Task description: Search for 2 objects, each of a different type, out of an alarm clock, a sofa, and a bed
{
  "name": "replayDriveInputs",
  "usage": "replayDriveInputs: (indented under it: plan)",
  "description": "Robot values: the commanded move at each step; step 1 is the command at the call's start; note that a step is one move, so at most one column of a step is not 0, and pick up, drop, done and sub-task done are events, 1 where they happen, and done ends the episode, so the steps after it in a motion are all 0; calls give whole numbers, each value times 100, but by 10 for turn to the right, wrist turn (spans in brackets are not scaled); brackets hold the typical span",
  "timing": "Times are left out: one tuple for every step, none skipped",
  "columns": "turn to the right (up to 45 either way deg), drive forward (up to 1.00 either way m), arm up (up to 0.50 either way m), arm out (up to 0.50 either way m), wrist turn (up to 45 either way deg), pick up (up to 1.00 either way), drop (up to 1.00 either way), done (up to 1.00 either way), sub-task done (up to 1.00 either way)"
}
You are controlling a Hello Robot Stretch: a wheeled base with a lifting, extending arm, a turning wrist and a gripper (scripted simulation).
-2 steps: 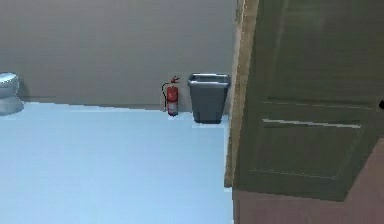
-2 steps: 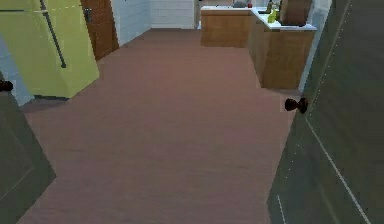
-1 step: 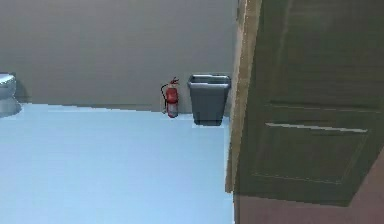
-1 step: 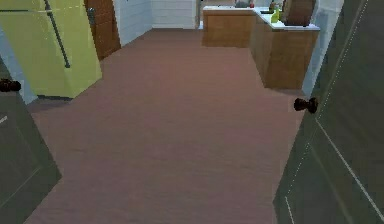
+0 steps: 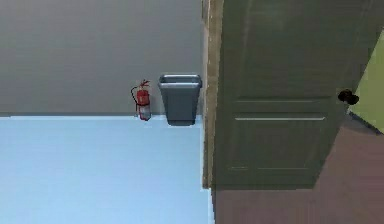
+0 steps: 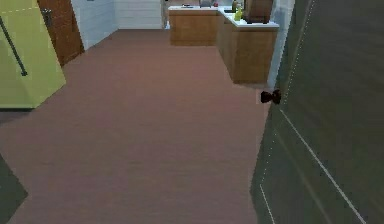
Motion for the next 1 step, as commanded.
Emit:
replayDriveInputs:
  plan:
    - [0, 25, 0, 0, 0, 0, 0, 0, 0]
